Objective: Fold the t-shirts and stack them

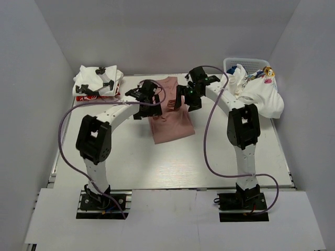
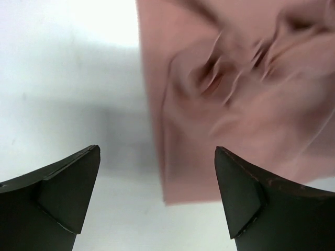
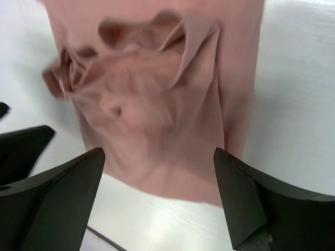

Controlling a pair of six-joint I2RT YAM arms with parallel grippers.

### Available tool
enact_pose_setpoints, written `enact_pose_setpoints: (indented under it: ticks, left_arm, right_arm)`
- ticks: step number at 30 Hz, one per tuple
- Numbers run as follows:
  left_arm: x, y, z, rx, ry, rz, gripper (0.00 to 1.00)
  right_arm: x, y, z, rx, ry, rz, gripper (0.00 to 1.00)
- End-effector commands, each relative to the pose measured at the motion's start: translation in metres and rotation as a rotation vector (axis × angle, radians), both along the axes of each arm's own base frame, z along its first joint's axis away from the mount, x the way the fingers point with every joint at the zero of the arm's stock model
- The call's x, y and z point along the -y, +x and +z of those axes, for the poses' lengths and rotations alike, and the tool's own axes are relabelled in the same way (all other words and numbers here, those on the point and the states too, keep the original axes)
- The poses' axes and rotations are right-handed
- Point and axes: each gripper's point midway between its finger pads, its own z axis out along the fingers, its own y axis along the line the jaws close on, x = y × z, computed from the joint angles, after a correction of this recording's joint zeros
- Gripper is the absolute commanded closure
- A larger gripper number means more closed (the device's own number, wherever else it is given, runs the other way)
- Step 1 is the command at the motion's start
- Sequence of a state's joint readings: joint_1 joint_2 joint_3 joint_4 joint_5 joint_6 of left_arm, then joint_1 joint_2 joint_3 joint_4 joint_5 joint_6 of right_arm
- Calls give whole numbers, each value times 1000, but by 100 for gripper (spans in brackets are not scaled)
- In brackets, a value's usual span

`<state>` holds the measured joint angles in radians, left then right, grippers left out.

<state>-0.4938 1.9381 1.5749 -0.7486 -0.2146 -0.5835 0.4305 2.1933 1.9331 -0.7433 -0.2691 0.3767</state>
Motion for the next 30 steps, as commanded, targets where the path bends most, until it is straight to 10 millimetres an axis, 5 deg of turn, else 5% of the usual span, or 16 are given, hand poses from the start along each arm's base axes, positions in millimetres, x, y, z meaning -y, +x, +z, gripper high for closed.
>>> enact_pose_setpoints:
  ticks: [1,2,3,7,11,16,19,22,30]
  left_arm:
    - [-12,-25,37,79,-54,20,0]
    - [-17,-34,60,135,-90,27,0]
    - [-26,-47,50,130,-75,34,0]
    - [-55,-82,66,184,-78,100,0]
    - [-75,-109,64,170,-66,151,0]
    - [-79,-122,64,172,-88,162,0]
    - [-80,-125,63,162,-81,162,0]
    - [-81,-126,59,153,-75,162,0]
    - [-54,-105,44,137,-116,69,0]
  right_arm:
    - [-1,-11,33,149,-5,204,10]
    - [0,-17,27,149,-38,269,10]
    - [-1,-16,16,153,-62,326,10]
    - [-15,-22,5,166,-98,509,10]
    - [7,3,-38,169,-389,411,10]
    - [-12,26,-53,188,-384,283,10]
    - [-38,71,-31,348,-286,136,10]
    - [-41,105,-9,459,-238,-32,10]
    - [-33,126,40,530,-133,-156,10]
